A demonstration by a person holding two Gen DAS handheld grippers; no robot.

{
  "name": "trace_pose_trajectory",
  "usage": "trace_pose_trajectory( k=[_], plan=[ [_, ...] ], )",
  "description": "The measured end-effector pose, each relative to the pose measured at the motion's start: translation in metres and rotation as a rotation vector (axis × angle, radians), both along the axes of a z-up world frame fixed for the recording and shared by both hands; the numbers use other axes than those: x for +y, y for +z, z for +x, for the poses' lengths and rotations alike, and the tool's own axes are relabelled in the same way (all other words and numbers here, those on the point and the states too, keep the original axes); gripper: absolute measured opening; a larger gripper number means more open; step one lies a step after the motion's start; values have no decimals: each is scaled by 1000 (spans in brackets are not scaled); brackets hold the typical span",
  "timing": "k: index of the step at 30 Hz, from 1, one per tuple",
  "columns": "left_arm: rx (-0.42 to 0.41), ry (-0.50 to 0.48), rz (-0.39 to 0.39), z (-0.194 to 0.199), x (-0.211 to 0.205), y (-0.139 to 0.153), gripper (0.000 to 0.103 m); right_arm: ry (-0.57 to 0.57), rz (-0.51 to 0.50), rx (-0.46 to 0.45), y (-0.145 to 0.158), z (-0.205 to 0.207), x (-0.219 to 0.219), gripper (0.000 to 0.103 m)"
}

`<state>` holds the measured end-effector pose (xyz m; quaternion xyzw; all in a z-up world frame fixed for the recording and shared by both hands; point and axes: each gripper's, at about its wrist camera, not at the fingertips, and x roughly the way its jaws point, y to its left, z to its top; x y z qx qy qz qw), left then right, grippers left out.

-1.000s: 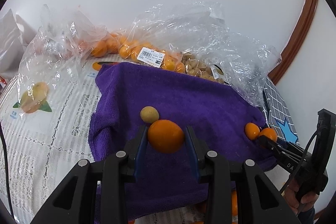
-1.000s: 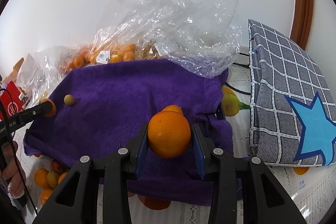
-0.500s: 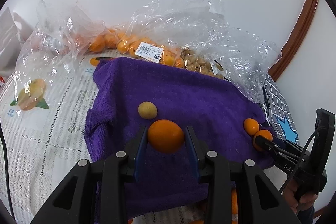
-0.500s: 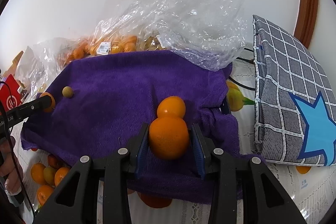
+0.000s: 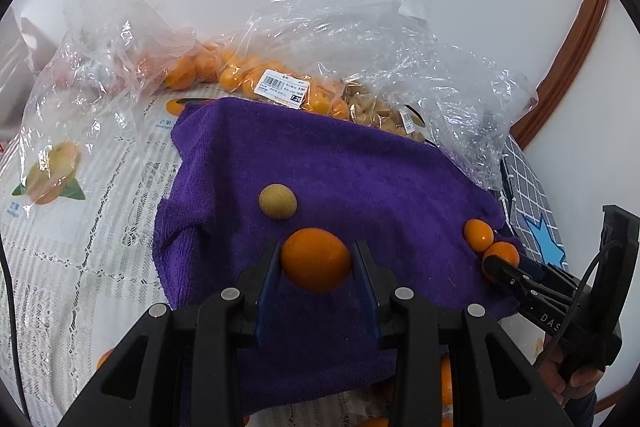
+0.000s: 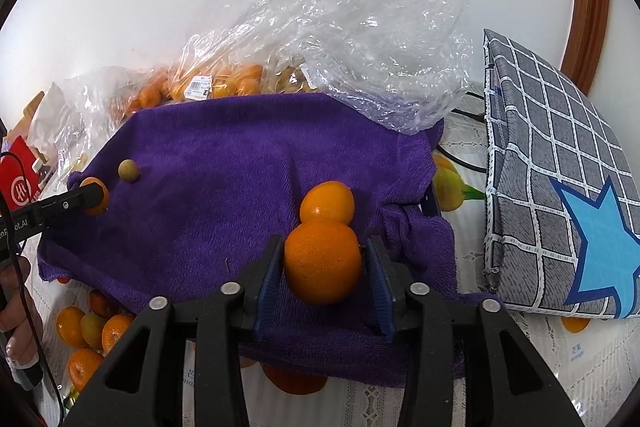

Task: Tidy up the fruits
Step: 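Lower the large orange in the right tool onto the towel beside a mandarin, then open the right tool to release the large orange while the left tool releases its mandarin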

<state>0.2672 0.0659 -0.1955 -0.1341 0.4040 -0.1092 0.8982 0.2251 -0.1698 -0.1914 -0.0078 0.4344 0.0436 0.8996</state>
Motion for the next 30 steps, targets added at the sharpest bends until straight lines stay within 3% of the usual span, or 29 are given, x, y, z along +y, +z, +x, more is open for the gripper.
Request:
trace_pose_trajectory(
  k=[18, 30],
  plan=[
    [-3, -15, 38, -1, -7, -1, 34, -7, -18, -24, 4, -2, 0, 64],
    [-14, -14, 35, -2, -7, 0, 36, -28, -12, -70, 13, -6, -2, 65]
  ],
)
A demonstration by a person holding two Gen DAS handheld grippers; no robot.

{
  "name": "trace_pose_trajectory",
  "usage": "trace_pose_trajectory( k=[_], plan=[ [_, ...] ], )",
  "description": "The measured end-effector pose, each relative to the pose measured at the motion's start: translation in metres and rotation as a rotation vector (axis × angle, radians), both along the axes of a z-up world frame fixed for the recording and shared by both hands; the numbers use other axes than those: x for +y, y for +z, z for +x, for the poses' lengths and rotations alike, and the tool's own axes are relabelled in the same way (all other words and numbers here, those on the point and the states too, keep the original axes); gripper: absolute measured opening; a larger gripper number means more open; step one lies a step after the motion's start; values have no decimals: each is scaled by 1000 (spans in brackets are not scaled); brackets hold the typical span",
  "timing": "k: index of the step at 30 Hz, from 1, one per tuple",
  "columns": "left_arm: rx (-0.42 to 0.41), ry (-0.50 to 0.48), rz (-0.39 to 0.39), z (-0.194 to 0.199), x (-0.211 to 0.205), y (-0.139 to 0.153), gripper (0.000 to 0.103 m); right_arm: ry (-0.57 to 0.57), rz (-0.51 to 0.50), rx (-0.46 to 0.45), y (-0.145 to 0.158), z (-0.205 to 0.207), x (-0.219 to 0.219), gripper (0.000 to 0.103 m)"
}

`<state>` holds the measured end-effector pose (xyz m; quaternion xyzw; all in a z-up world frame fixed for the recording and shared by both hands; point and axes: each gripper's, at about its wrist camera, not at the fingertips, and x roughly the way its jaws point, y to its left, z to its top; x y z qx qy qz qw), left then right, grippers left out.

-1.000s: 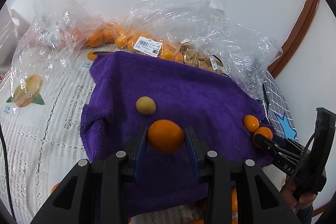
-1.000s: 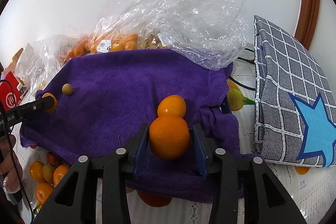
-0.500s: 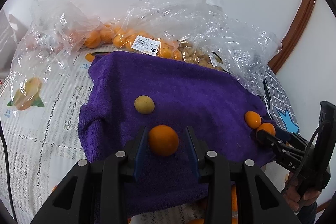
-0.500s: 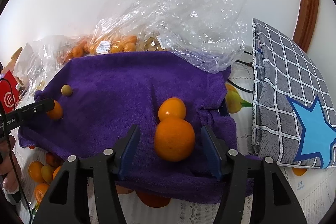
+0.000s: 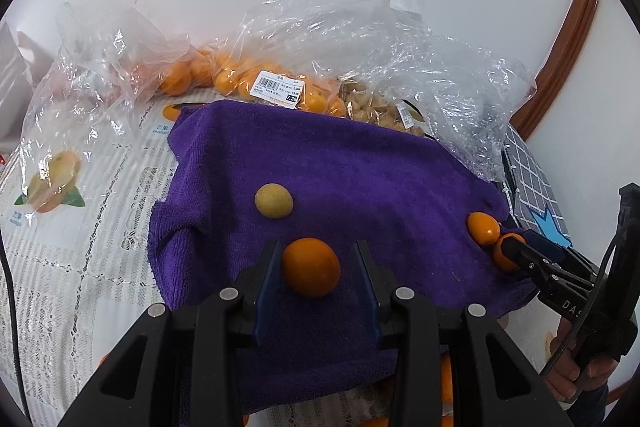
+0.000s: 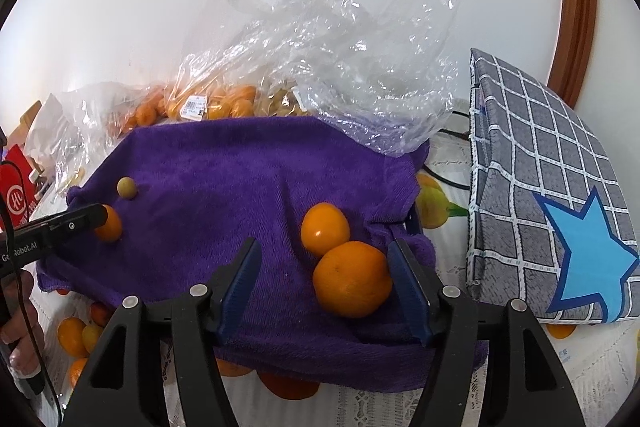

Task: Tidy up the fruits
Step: 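Open the right tool to release the large orange while the left tool releases its mandarin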

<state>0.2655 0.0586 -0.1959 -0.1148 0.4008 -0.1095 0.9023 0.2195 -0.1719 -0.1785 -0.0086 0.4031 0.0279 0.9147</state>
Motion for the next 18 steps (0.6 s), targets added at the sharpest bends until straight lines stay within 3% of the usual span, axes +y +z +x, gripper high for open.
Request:
trace_pose_trajectory(
  k=[7, 18],
  plan=[
    [-7, -1, -44, -2, 4, 2, 42, -13, -7, -36, 5, -4, 1, 65],
    [-60, 11, -40, -11, 5, 10, 49, -16, -21, -98, 15, -14, 6, 65]
  ],
)
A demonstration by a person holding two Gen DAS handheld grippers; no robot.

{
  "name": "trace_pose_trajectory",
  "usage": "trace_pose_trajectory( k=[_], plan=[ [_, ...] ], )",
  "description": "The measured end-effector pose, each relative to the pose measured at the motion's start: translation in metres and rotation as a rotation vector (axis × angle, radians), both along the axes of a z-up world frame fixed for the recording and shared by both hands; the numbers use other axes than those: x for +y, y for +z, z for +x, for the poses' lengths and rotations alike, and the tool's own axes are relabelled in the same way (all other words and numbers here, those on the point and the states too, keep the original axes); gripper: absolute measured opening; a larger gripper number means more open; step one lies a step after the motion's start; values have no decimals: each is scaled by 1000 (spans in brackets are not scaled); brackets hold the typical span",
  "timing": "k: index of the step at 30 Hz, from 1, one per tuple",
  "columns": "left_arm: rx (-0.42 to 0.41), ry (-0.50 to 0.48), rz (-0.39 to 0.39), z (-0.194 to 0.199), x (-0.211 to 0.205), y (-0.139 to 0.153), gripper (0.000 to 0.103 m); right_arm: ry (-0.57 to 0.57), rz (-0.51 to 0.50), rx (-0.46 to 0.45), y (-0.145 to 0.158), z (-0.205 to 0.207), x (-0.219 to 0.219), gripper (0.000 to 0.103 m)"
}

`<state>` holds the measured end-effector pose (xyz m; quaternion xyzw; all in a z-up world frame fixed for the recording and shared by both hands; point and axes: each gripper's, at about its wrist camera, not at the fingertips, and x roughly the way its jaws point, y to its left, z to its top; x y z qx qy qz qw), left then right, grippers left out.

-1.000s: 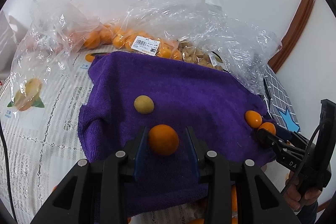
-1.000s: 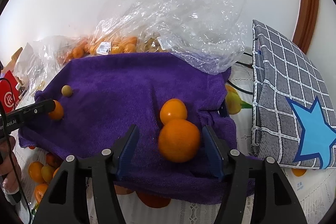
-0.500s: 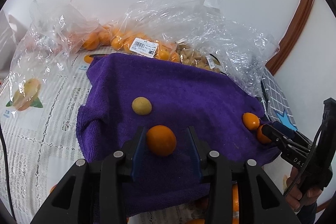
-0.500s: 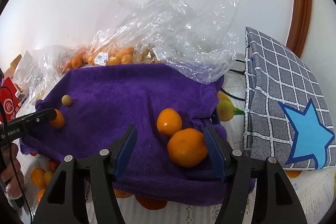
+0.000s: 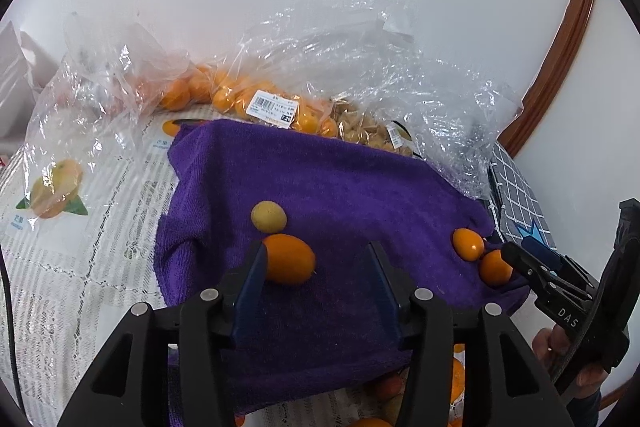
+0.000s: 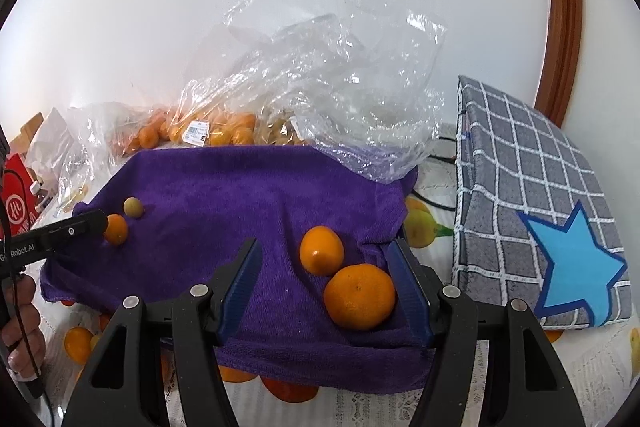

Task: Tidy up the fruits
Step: 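Open the right tool to release the large orange while the left tool releases its mandarin, then move both tools down to the loose fruits on the sheet below the towel, then grasp a mandarin with the right tool while the left tool grasps a large orange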

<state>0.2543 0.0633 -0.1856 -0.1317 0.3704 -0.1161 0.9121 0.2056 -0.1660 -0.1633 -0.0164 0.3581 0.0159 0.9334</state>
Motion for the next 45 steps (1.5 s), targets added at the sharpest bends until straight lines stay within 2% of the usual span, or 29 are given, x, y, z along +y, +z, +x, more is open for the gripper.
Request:
trace_pose_trajectory(
  k=[3, 8, 11, 13, 19, 24, 27, 30, 33, 39, 45],
  plan=[
    [-13, 8, 8, -2, 0, 1, 49, -23, -26, -14, 5, -4, 2, 65],
    [-35, 29, 28, -6, 1, 3, 49, -14, 39, -32, 17, -15, -1, 65],
    [-43, 35, 42, -12, 0, 4, 49, -3, 86, 2, 19, -27, 0, 62],
    [-52, 34, 46, -17, 0, 6, 49, 30, 115, 35, 18, -43, 5, 57],
    [-50, 44, 51, -43, 3, 9, 49, 122, 112, 131, 8, -83, 33, 42],
    [-44, 52, 70, -75, 13, 9, 49, 202, 117, 168, -4, -106, 59, 42],
    [-21, 69, 59, -88, 21, 6, 49, 242, 127, 204, -13, -109, 69, 42],
    [19, 78, 16, -98, 31, 1, 49, 266, 119, 238, -22, -111, 76, 42],
    [56, 55, -22, -104, 35, -5, 49, 273, 117, 271, -29, -108, 77, 42],
    [69, -28, 23, -106, 14, -9, 49, 269, 115, 276, -34, -101, 75, 39],
    [82, -105, 13, -103, -5, -10, 49, 205, 96, 240, -26, -109, 49, 39]
  ],
)
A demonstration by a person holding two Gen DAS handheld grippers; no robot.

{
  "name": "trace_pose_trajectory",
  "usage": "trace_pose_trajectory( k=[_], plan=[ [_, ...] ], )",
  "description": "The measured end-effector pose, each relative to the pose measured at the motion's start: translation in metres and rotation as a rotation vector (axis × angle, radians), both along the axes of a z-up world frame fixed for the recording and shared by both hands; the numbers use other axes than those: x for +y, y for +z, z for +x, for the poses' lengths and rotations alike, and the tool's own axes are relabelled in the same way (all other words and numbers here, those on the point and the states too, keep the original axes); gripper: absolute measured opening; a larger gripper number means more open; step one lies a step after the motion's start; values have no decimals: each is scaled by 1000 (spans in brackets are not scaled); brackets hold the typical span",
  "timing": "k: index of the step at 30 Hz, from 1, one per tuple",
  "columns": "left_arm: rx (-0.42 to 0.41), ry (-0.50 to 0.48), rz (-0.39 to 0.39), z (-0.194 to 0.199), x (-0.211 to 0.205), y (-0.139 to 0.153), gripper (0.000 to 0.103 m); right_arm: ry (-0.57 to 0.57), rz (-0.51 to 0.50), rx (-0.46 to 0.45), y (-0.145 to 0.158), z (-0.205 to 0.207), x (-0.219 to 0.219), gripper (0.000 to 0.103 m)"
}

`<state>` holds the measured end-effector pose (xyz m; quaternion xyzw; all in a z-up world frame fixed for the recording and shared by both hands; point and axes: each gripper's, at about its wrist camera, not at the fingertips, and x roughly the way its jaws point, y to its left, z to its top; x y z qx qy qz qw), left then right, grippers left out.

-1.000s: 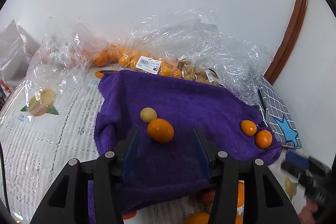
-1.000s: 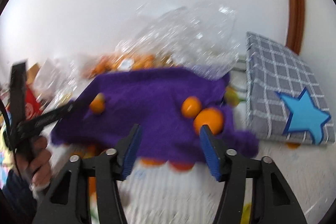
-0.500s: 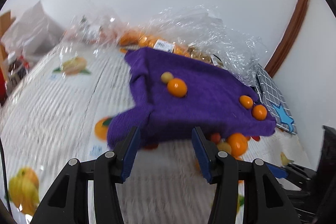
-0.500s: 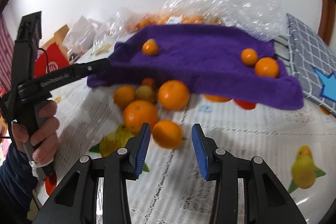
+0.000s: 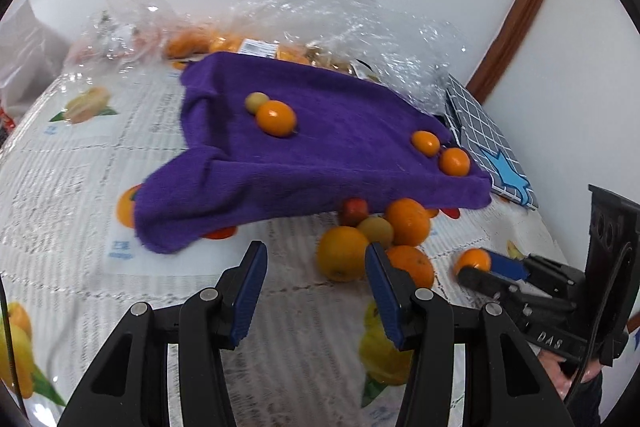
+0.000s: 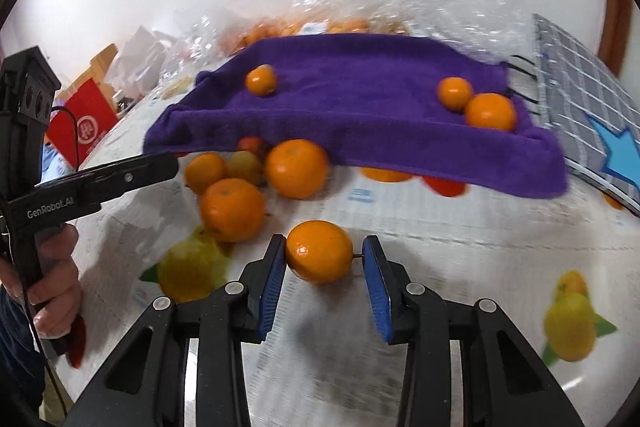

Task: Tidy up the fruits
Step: 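Grasp a mandarin with the right tool while the left tool grasps a large orange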

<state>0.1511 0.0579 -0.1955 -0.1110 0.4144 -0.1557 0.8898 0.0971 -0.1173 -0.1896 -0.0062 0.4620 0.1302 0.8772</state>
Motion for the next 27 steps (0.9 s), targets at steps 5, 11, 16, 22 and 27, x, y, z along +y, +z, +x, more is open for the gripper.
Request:
trace_pose_trajectory(
  k=[5, 11, 16, 22, 27],
  plan=[
    [70, -11, -76, 15, -5, -8, 48, -79, -37, -47, 7, -5, -29, 39],
    [85, -26, -84, 15, -9, -13, 32, -106, 52, -57, 10, -6, -47, 39],
    [43, 94, -36, 7, 7, -8, 32, -122, 96, -78, 13, -8, -53, 39],
    [48, 155, 2, 10, 16, -11, 32, -146, 117, -63, 11, -5, -56, 39],
    [50, 105, 69, 13, 2, -14, 32, -132, 115, -52, 9, -4, -54, 39]
  ],
)
